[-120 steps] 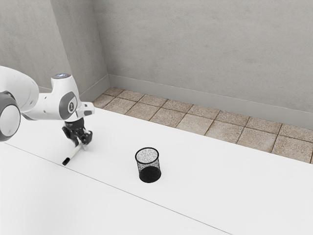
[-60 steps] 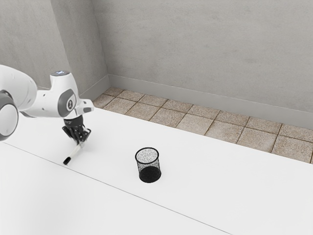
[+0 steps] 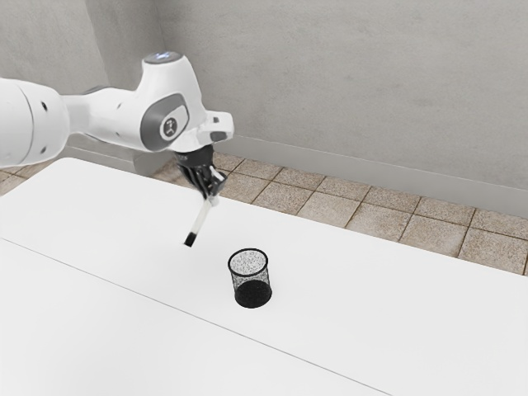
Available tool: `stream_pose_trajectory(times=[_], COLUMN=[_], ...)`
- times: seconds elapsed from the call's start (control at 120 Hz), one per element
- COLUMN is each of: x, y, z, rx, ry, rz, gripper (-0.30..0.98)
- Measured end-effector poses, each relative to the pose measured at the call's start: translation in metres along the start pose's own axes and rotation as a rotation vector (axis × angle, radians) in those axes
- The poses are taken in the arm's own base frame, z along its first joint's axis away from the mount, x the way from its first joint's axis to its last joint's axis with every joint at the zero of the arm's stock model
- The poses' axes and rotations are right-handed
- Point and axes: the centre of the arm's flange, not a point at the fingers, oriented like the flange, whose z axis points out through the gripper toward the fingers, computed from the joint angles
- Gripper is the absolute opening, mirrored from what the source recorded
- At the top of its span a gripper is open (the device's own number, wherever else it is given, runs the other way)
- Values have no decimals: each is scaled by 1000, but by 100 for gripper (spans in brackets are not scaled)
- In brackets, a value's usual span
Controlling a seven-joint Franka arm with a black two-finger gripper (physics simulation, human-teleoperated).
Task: Put the marker into the pen holder.
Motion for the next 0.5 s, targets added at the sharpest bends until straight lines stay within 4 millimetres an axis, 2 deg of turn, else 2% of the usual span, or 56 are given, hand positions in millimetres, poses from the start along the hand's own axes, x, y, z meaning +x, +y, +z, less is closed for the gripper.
stream_pose_trajectory(times=[0.1, 0.2, 0.317, 0.5], x=[-3, -5, 4, 12], y=[13, 31, 57, 82], z=[-7, 1, -4, -13], rx=[-10, -19, -47, -78], ry=[3, 25, 110, 184], rz=[6, 17, 19, 18], gripper=[-10, -10, -9, -8])
